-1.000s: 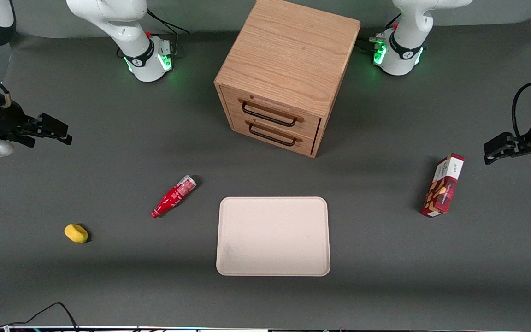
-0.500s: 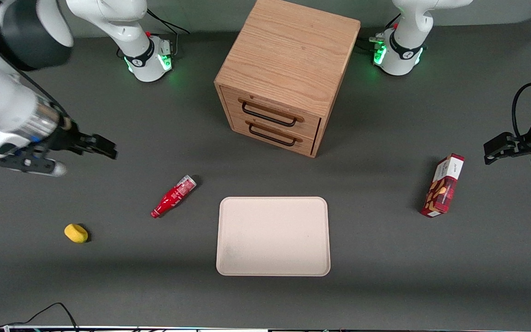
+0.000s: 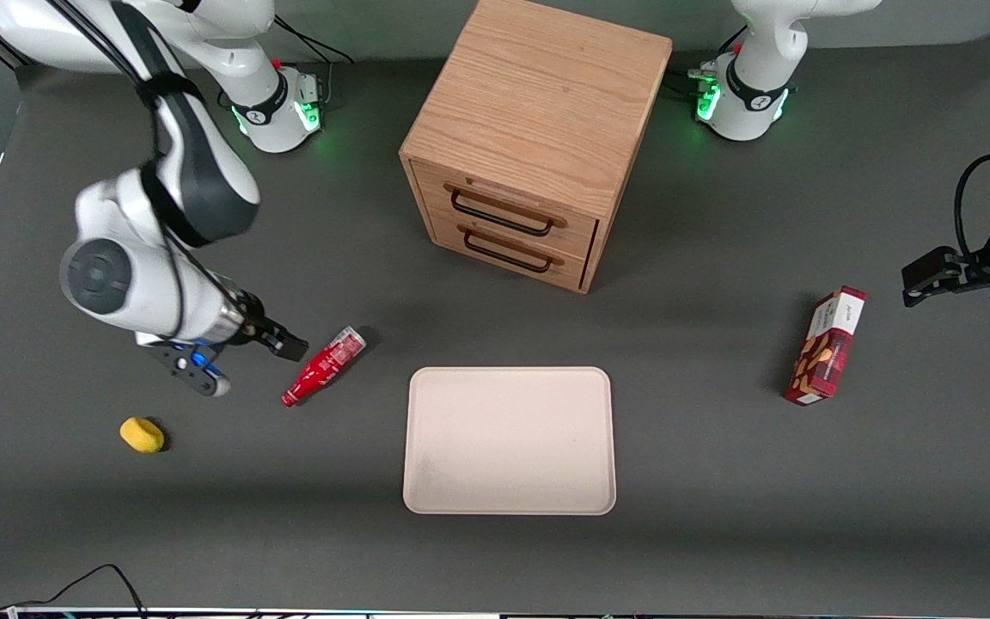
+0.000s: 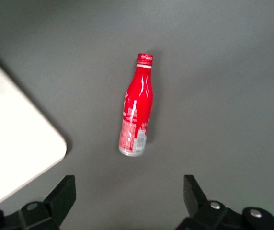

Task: Place coke bottle on tray
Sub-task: 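Move the open right gripper over the red Coca-Cola bottle, then lower the right gripper and close it around the red bottle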

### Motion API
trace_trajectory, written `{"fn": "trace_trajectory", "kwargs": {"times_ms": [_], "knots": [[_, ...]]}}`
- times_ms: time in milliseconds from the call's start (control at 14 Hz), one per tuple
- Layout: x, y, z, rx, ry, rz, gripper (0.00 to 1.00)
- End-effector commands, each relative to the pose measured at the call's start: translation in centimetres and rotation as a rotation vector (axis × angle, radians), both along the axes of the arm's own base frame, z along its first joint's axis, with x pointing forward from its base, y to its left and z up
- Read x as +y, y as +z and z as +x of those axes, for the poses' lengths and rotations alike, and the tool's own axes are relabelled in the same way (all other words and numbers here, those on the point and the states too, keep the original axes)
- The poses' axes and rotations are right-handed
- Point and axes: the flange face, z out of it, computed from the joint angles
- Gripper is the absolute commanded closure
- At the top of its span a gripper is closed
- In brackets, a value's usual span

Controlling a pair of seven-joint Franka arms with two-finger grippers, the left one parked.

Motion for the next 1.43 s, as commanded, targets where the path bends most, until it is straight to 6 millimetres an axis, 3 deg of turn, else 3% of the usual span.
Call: {"fn": "trace_trajectory", "kwargs": {"times_ms": [0, 286, 429, 857, 1143, 1357], "knots": [[1.4, -6.8, -0.8, -0.025, -0.065, -0.081, 0.0], [1.1, -12.7, -2.0, -0.044, -0.076, -0.063, 0.0], [1.2, -14.8, -2.8, -0.06, -0.096, -0.043, 0.0], [-0.2, -17.9, -3.2, -0.068, -0.102, -0.052, 0.0], [-0.6, -18.8, -3.1, -0.067, -0.111, -0.049, 0.02], [-0.7, -18.7, -2.8, -0.086, -0.115, -0.037, 0.26]]}}
